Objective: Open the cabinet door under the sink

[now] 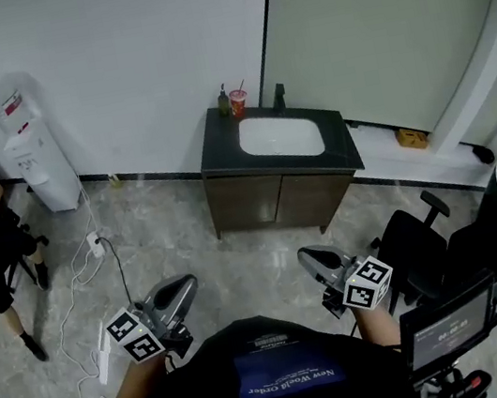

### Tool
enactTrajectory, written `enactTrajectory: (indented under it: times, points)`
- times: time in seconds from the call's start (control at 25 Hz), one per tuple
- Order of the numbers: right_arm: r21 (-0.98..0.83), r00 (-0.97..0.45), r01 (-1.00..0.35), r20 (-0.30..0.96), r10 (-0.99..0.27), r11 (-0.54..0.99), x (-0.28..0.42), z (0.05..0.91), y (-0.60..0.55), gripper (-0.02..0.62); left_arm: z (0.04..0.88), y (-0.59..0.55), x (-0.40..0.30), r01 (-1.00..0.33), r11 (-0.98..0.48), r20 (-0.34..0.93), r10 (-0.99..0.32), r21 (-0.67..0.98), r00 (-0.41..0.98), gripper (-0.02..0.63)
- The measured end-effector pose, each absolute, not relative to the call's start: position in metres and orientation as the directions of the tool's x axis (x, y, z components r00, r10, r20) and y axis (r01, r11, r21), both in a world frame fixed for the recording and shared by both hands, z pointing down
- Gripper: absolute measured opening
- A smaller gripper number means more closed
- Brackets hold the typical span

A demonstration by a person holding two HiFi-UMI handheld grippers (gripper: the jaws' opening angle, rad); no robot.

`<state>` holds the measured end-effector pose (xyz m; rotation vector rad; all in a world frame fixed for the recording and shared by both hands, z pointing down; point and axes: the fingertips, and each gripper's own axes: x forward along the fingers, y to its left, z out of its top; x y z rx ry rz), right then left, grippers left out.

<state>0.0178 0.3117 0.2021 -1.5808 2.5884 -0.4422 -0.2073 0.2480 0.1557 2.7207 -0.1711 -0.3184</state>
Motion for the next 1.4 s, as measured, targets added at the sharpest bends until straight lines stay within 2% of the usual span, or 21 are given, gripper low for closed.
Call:
enactTrajectory:
  times: [0.28, 0.6, 0.88, 1.16, 1.4]
  points:
    - [-0.245, -0.535, -0.826, 0.059, -0.843, 0.507, 0.118, 0.191, 0.267, -0.003, 0.145, 0.226, -0.103, -0.113, -0.907, -0.195, -0.207, 0.406, 0.959, 0.000]
    - [-0.298, -0.523, -0.825, 0.076, -0.849, 0.481, 0.199, 0.217, 0.250, -0.003, 0.151, 0.209, -0.018, -0.112, -0.901, -0.117, -0.176, 0.420, 0.977, 0.000]
    - [-0.337, -0.473, -0.845, 0.111, -0.874, 0.415, 0.229, 0.242, 0.229, -0.003, 0.163, 0.171, 0.024, -0.055, -0.899, -0.112, -0.115, 0.435, 0.987, 0.000]
    - [-0.242, -0.378, -0.910, 0.148, -0.914, 0.338, 0.248, 0.235, 0.177, -0.003, 0.178, 0.099, 0.048, 0.071, -0.894, -0.175, -0.008, 0.442, 0.985, 0.000]
    - [-0.220, -0.316, -0.936, 0.174, -0.933, 0.276, 0.241, 0.219, 0.097, -0.002, 0.164, 0.003, 0.045, 0.125, -0.906, -0.185, 0.053, 0.404, 0.981, 0.000]
